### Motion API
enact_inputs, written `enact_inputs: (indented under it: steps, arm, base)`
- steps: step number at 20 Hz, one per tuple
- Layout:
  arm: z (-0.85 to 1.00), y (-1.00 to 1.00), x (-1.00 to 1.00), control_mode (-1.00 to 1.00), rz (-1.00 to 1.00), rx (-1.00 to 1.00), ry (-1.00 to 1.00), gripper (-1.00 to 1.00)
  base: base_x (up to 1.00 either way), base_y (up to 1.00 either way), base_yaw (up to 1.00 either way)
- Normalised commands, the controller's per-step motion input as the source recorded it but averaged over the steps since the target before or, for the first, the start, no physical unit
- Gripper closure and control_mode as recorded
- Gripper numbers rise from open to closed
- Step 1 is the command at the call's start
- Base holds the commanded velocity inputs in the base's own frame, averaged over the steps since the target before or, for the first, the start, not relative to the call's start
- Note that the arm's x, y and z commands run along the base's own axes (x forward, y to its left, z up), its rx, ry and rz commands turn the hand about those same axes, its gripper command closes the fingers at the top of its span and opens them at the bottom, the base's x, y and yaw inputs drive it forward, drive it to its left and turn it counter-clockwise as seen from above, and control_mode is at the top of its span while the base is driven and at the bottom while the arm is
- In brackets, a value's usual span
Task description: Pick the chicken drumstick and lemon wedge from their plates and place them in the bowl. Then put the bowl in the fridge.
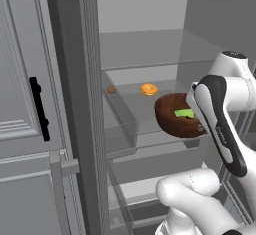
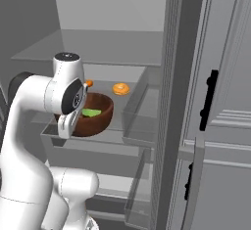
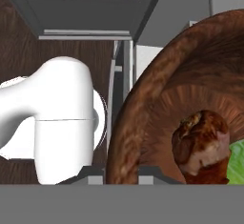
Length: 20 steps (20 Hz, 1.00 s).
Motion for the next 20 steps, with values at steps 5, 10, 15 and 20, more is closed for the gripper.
enact_inputs:
  steps: [5, 10, 15, 20]
  arm:
    - [-0.33, -0.02, 0.26, -1.00, 0.00, 0.00, -0.10, 1.00]
    - [-0.31, -0.16, 0.91, -1.00, 0.01, 0.00, -0.10, 1.00]
    - [-0.23, -0.11, 1.00, -1.00, 0.02, 0.01, 0.00, 1.00]
    - [-0.51, -0.01, 0.80, -1.00, 0.02, 0.00, 0.00, 1.00]
  base:
    - [0.03, 0.00, 0.00]
    - [0.00, 0.00, 0.00]
    - [0.00, 0.00, 0.00]
    - [0.00, 0.00, 0.00]
